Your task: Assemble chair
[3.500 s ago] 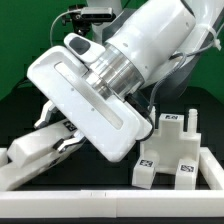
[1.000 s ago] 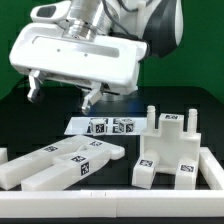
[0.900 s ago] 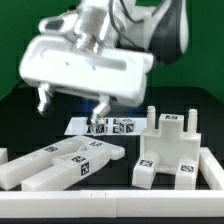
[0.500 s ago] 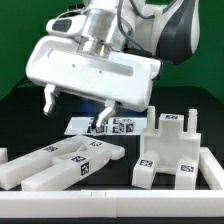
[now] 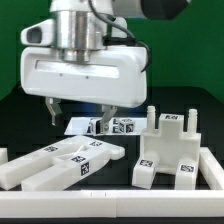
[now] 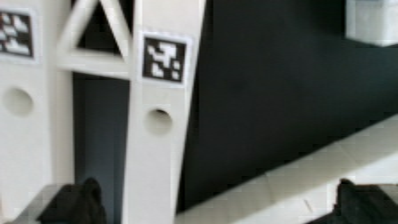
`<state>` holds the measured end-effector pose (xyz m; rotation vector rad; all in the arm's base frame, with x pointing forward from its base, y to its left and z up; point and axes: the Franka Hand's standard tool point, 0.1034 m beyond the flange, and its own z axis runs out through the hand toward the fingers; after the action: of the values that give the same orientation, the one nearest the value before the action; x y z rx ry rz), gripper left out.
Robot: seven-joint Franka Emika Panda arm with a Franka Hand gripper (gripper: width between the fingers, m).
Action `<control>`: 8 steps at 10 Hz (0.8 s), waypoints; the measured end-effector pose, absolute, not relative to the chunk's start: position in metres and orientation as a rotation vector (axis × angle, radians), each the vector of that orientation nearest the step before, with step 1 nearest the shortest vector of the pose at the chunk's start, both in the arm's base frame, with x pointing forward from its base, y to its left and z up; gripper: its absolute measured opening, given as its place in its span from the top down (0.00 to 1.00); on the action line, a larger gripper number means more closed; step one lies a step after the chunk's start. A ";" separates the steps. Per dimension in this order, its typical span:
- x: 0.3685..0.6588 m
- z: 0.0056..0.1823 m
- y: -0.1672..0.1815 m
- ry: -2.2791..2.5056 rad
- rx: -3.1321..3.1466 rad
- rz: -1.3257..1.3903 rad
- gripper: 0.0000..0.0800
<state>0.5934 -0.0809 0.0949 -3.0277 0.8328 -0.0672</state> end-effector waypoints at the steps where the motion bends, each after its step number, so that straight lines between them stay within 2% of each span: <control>1: 0.592 0.090 -0.086 0.849 -3.036 -0.005 0.19; 3: 0.583 0.091 -0.088 0.855 -3.024 0.179 0.19; 5: 0.584 0.090 -0.095 0.892 -3.003 0.196 0.19; 8: 0.577 0.063 -0.104 0.980 -2.959 0.147 0.19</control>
Offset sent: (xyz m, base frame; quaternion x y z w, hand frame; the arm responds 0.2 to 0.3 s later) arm 0.0000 0.0000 0.0000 0.0000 -0.1938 0.0000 0.9810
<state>0.5771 -0.1038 0.0625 -2.9591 0.9804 0.1471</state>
